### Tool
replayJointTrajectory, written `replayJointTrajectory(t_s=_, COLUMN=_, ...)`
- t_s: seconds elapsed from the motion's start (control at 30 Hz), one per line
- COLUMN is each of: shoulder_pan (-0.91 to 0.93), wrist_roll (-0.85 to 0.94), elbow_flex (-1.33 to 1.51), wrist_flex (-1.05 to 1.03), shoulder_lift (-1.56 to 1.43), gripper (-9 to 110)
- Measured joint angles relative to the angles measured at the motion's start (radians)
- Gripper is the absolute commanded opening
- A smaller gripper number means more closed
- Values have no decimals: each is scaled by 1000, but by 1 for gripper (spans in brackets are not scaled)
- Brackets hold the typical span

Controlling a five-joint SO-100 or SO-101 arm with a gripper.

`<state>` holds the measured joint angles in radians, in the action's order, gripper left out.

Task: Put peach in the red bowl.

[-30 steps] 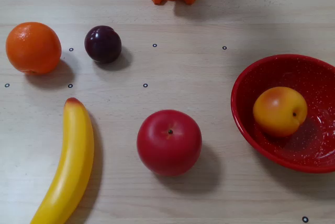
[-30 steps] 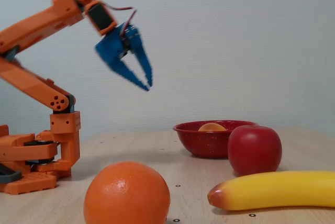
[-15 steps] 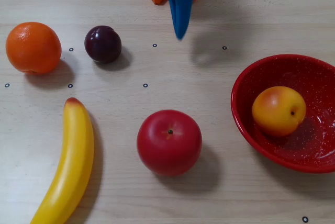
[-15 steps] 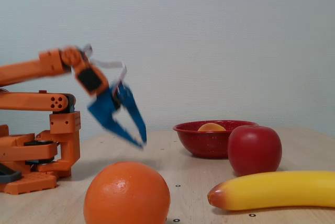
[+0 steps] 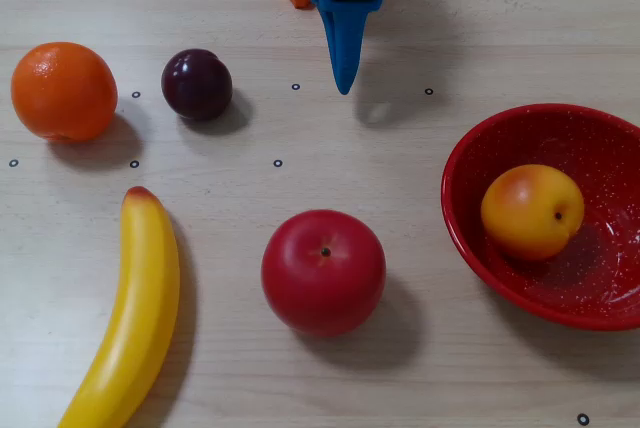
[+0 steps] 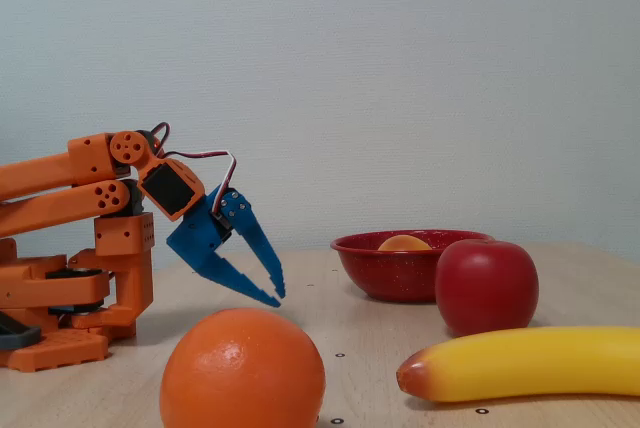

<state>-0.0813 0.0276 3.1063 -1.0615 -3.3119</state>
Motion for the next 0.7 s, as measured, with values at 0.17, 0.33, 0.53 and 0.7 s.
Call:
replayJointTrajectory(t_s=0.17, shoulder_pan=0, wrist_roll=0, elbow_flex=0, wrist_flex=-89, shoulder_lift=0, gripper=0)
replayJointTrajectory(t_s=0.33, shoulder_pan=0, wrist_roll=0, elbow_flex=0, wrist_flex=-89, shoulder_lift=0, gripper=0)
replayJointTrajectory(t_s=0.53, shoulder_pan=0, wrist_roll=-28, elbow_flex=0, wrist_flex=-89, shoulder_lift=0, gripper=0)
replayJointTrajectory(t_s=0.7, shoulder_pan=0, wrist_roll=-28, elbow_flex=0, wrist_flex=-89, shoulder_lift=0, gripper=0)
